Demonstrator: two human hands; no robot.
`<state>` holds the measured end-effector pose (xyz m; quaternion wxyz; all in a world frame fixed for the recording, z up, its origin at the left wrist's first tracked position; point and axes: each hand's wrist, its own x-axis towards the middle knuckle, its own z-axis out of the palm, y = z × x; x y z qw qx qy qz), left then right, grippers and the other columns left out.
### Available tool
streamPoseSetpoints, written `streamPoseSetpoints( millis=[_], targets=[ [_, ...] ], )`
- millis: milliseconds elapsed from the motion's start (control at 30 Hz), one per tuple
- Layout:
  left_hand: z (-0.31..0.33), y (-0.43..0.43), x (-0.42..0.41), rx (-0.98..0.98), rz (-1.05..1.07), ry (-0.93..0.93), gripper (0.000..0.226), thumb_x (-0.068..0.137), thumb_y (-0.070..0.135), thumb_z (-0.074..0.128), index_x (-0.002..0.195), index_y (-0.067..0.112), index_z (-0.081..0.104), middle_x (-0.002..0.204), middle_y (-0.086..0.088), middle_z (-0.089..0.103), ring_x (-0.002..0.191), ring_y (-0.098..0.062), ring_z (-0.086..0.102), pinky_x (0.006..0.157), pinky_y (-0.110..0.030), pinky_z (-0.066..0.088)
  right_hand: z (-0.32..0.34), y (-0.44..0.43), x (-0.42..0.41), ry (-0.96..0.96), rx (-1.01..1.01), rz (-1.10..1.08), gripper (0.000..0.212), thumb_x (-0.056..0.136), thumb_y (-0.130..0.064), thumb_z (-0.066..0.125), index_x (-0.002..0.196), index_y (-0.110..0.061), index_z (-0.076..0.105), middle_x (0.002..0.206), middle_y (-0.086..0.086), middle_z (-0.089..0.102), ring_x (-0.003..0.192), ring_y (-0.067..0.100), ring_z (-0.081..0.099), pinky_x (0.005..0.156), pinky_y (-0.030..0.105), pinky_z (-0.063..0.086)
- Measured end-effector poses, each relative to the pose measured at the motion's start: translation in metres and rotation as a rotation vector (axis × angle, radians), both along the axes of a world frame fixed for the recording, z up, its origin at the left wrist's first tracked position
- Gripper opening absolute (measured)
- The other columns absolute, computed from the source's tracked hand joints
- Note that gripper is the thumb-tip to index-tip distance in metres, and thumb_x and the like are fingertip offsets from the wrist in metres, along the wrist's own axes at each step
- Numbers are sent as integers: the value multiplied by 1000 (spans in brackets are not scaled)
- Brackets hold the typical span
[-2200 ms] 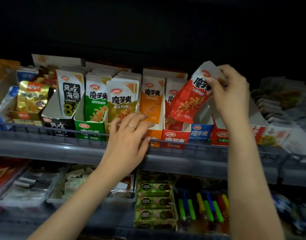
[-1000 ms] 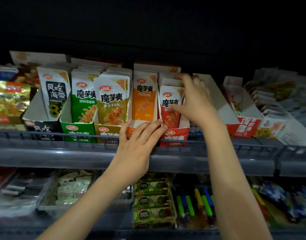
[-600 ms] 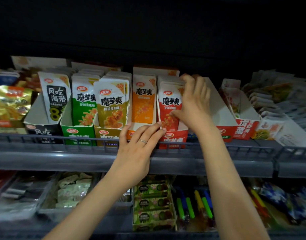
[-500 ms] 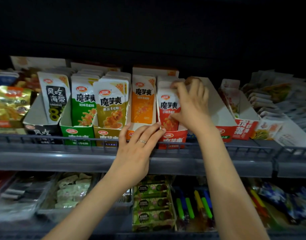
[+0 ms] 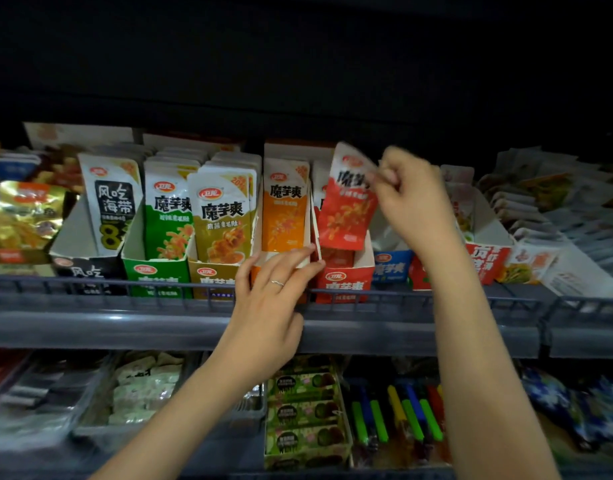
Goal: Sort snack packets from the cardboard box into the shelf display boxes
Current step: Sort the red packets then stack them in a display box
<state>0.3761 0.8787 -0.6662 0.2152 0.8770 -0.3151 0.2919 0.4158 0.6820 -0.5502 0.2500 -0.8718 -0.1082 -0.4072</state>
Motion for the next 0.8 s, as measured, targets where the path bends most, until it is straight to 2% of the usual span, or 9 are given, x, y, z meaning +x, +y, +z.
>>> streamPoseSetpoints(
  millis=[133,267,333,367,433,500,567,733,800],
  targets=[
    [20,-4,-18,-530,-156,188,43,85,34,51,126,40,39,143,11,23,136,1,22,106,-10,22,20,3,-20,-83,399,298,39,91,-10,54,63,-21,28,52,-2,36,38,16,49,40,23,33],
    [54,-6,-39,-1110,-324,513,60,76,34,76,118,35,33,130,4,42,112,1,56,82,-16,51,28,12,-38,208,529,550,18,94,-6,52,78,-7,45,53,1,54,35,8,50,32,17,32],
    [63,-3,-43,-1286,-327,645,56,72,28,70,120,26,40,118,1,59,97,-5,66,70,-19,55,27,20,-43,374,512,665,8,94,-8,54,86,-11,51,56,-2,61,38,8,52,33,16,34],
    [65,0,-45,-1303,-322,672,52,72,25,67,119,21,46,111,-1,67,92,-10,69,68,-22,56,26,26,-45,451,507,698,4,92,-11,57,93,-13,54,60,-2,64,42,7,54,36,15,36],
    [65,6,-47,-1278,-318,666,40,74,19,67,112,16,54,99,-1,73,86,-15,71,65,-24,56,21,39,-45,548,530,700,18,85,-20,64,101,-18,58,71,-5,71,57,6,65,48,15,46],
    [63,11,-49,-1242,-294,622,30,78,8,66,105,15,55,91,3,74,83,-13,71,63,-22,55,16,50,-41,582,593,656,18,81,-26,68,96,-19,62,80,-3,74,75,11,70,71,28,56],
    [61,17,-47,-1192,-261,570,27,80,2,67,101,15,56,88,4,74,82,-12,70,65,-23,57,13,57,-37,609,615,599,14,80,-26,70,87,-16,63,79,1,73,78,18,70,86,45,51],
    [65,28,-43,-1086,-244,603,16,82,4,66,93,15,64,82,7,74,76,-7,68,67,-21,56,14,68,-39,658,656,663,10,80,-19,71,85,-15,64,76,2,73,75,19,71,76,34,57],
    [69,29,-43,-1066,-259,608,11,82,9,67,90,16,68,85,3,75,77,-11,69,68,-23,57,14,77,-42,638,616,684,10,81,-19,71,87,-15,65,79,3,73,77,21,71,79,38,57]
  ],
)
